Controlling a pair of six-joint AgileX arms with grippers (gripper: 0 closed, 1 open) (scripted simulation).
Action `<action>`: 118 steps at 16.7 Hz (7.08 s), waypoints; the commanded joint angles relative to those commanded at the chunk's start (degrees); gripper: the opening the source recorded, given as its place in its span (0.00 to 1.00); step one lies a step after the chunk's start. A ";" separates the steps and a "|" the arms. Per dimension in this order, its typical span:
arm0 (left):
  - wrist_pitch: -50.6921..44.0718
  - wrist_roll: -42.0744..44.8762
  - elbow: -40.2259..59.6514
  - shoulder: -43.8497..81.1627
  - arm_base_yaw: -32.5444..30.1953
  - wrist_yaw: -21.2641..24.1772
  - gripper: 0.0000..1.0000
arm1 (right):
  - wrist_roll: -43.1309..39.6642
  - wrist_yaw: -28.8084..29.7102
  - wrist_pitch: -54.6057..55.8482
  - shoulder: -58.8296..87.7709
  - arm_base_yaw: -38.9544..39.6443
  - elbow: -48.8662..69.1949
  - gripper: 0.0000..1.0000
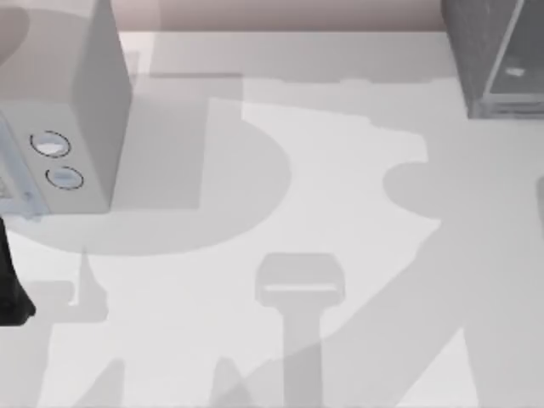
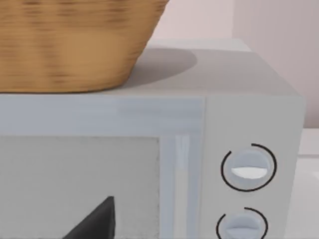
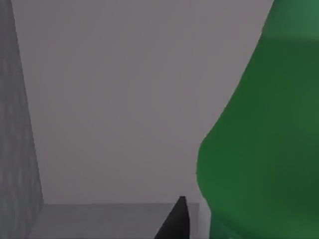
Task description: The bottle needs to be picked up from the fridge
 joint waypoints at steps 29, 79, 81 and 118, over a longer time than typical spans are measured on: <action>0.00 0.00 0.00 0.00 0.00 0.00 1.00 | 0.10 -0.76 -0.74 -37.51 0.32 -36.08 0.00; 0.00 0.00 0.00 0.00 0.00 0.00 1.00 | 2.64 79.49 11.78 -10.61 83.24 -25.79 0.00; 0.00 0.00 0.00 0.00 0.00 0.00 1.00 | 2.86 83.37 12.59 -7.44 85.23 -23.76 0.00; 0.00 0.00 0.00 0.00 0.00 0.00 1.00 | 1.56 77.97 19.74 3.34 78.61 -18.42 1.00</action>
